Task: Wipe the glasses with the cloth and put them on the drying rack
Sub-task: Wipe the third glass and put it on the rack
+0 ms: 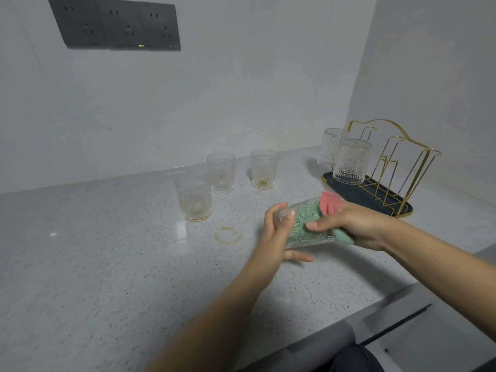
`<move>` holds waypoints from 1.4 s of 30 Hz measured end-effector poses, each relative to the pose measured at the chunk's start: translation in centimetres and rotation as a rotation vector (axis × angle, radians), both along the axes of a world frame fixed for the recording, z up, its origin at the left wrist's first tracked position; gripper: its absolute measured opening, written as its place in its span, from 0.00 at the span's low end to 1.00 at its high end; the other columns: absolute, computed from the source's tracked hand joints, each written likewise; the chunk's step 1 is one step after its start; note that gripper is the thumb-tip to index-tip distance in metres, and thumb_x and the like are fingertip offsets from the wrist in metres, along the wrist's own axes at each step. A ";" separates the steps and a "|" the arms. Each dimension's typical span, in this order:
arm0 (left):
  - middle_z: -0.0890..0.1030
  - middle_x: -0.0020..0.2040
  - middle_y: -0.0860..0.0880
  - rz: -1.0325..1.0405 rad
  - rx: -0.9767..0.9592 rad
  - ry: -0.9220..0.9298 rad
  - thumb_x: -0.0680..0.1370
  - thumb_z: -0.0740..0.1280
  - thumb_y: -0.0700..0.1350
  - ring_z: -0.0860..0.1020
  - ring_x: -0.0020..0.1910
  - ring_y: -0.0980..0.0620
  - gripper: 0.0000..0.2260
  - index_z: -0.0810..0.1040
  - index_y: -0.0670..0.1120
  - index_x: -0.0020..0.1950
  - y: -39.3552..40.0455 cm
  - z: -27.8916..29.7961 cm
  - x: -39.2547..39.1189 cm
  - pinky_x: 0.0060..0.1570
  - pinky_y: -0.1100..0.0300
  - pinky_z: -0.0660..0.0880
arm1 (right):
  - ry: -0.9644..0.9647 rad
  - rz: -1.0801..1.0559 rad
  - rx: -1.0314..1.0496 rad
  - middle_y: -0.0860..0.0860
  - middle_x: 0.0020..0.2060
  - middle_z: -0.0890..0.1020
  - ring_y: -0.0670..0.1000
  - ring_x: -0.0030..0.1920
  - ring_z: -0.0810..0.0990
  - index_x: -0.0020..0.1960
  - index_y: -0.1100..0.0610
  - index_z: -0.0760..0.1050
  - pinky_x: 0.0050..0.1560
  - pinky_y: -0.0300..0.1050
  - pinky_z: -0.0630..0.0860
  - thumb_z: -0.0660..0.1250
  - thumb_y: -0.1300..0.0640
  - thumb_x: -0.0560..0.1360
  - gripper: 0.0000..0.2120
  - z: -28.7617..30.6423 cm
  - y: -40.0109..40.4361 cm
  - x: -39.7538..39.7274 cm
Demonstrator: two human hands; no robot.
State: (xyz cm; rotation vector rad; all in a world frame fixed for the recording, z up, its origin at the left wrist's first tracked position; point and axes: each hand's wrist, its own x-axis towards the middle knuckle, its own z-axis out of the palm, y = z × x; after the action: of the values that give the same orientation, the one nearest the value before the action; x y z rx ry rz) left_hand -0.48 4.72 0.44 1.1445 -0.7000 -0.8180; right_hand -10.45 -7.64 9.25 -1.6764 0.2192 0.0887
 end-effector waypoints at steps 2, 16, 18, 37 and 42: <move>0.82 0.56 0.45 0.080 0.007 -0.083 0.72 0.61 0.64 0.84 0.37 0.43 0.20 0.68 0.58 0.61 -0.2 -0.6 -0.2 0.41 0.47 0.82 | 0.022 0.000 0.120 0.61 0.47 0.83 0.55 0.46 0.83 0.53 0.64 0.77 0.50 0.44 0.80 0.67 0.63 0.69 0.13 -0.5 -0.1 0.4; 0.80 0.54 0.48 0.086 0.053 -0.209 0.76 0.61 0.65 0.80 0.35 0.50 0.15 0.70 0.59 0.59 0.4 -0.3 -0.1 0.36 0.53 0.79 | -0.060 -0.069 0.087 0.59 0.49 0.83 0.56 0.51 0.81 0.55 0.65 0.77 0.47 0.40 0.79 0.65 0.61 0.72 0.13 -1.5 0.4 -0.8; 0.81 0.47 0.48 0.159 -0.001 -0.228 0.79 0.60 0.61 0.80 0.35 0.50 0.10 0.71 0.58 0.55 0.2 -0.8 -0.2 0.32 0.55 0.77 | -0.035 -0.016 0.052 0.67 0.51 0.80 0.61 0.52 0.80 0.54 0.64 0.78 0.54 0.49 0.78 0.68 0.54 0.72 0.16 -1.5 0.8 -0.9; 0.79 0.32 0.49 0.000 0.119 0.083 0.78 0.59 0.63 0.74 0.25 0.52 0.20 0.77 0.46 0.47 0.7 0.7 0.1 0.22 0.64 0.68 | -0.078 0.289 -0.720 0.54 0.53 0.81 0.44 0.51 0.78 0.59 0.58 0.75 0.55 0.26 0.70 0.64 0.56 0.76 0.12 -1.2 2.2 -1.8; 0.81 0.35 0.46 -0.158 0.275 0.158 0.78 0.56 0.66 0.77 0.28 0.52 0.27 0.81 0.43 0.49 0.6 0.5 0.4 0.24 0.64 0.73 | -0.122 0.260 -0.980 0.43 0.42 0.80 0.39 0.41 0.77 0.50 0.54 0.77 0.45 0.30 0.71 0.64 0.51 0.76 0.08 -2.0 1.0 -2.1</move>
State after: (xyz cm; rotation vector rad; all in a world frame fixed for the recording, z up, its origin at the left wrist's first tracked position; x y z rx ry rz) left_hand -0.05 5.33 0.99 1.2645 -0.5631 -1.1530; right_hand -12.52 -6.68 7.23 -2.6735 -0.0772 0.0768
